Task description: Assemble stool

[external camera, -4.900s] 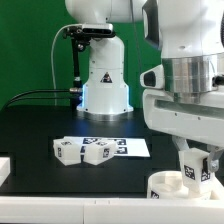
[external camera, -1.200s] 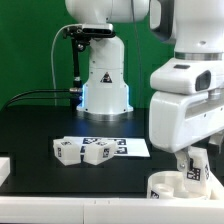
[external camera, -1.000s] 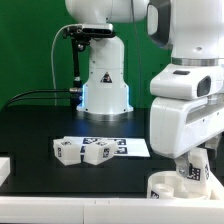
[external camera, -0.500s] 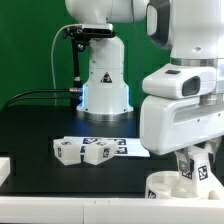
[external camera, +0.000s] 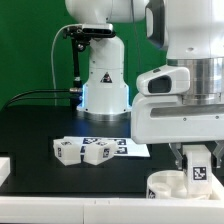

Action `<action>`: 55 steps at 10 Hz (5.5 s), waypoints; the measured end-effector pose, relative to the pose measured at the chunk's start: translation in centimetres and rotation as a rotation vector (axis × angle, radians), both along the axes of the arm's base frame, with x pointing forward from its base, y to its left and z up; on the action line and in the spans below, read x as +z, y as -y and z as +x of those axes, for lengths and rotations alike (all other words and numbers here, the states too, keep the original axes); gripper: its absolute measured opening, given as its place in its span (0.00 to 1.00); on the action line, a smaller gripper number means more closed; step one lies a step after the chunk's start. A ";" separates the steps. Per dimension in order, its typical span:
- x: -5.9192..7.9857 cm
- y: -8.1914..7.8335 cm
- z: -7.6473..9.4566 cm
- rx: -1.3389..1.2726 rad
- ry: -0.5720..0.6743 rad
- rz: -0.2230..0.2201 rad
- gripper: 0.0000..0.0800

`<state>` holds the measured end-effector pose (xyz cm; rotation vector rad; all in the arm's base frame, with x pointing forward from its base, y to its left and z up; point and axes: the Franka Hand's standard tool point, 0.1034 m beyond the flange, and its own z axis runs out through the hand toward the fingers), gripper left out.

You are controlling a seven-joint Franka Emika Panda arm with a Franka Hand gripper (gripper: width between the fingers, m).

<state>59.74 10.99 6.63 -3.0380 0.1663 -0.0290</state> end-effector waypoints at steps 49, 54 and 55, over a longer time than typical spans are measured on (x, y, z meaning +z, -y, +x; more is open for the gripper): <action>3.7 -0.9 0.9 1.857 0.017 -0.237 0.81; 1.0 -0.6 -0.3 1.826 -0.046 -0.201 0.81; 0.7 -0.4 -0.3 1.823 -0.050 -0.197 0.81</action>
Offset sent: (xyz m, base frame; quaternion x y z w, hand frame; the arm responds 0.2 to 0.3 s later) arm -0.0063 -0.0121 0.0122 -0.0495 0.0052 0.2857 0.9570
